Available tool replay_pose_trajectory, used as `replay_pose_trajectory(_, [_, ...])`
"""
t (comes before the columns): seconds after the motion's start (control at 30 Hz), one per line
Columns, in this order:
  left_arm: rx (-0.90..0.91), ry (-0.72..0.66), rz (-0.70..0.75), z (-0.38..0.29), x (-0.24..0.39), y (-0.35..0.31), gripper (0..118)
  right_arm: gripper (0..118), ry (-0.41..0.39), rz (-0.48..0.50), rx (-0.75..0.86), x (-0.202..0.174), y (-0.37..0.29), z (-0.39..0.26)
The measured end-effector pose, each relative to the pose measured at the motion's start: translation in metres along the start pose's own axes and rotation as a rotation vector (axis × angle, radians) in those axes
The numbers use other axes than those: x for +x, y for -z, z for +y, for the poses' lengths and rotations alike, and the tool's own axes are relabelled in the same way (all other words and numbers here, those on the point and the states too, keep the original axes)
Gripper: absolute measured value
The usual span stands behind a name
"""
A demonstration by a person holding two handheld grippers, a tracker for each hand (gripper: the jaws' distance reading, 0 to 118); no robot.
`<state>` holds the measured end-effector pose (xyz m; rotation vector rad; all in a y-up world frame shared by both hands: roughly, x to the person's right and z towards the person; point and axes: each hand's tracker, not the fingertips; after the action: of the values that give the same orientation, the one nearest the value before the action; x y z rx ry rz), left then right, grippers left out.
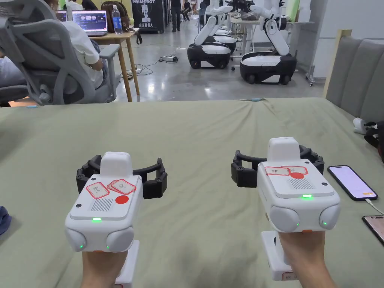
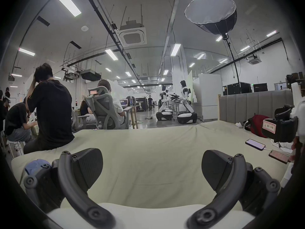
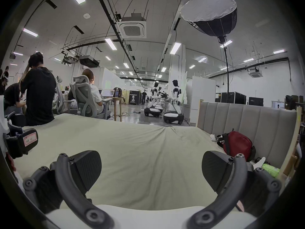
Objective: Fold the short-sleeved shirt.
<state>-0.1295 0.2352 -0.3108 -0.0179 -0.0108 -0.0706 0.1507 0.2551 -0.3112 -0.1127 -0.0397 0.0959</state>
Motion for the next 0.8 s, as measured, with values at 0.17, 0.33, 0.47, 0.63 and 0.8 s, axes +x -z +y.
replay_pose_trajectory(0.17, [-0.004,0.016,-0.001,-0.0002,0.0015,0.0,118,118,0.001,0.016,0.008,0.0003,-0.0024,-0.0002])
replay_pose_trajectory(0.33, [-0.004,0.016,0.002,0.001,0.0019,-0.001,118,118,0.008,0.015,0.005,0.001,-0.0015,-0.0012])
replay_pose_trajectory(0.47, [-0.001,0.019,0.003,0.0001,0.0013,-0.0005,118,118,-0.003,0.01,0.006,0.0007,-0.0016,-0.0017])
replay_pose_trajectory(0.63, [-0.007,0.015,0.008,-0.0008,0.0005,0.0009,118,118,-0.002,0.011,0.007,0.0008,-0.0017,-0.002])
replay_pose_trajectory(0.8, [-0.009,0.02,0.005,-0.0003,0.0009,0.001,118,118,-0.009,0.001,0.007,0.0,-0.0018,-0.0034])
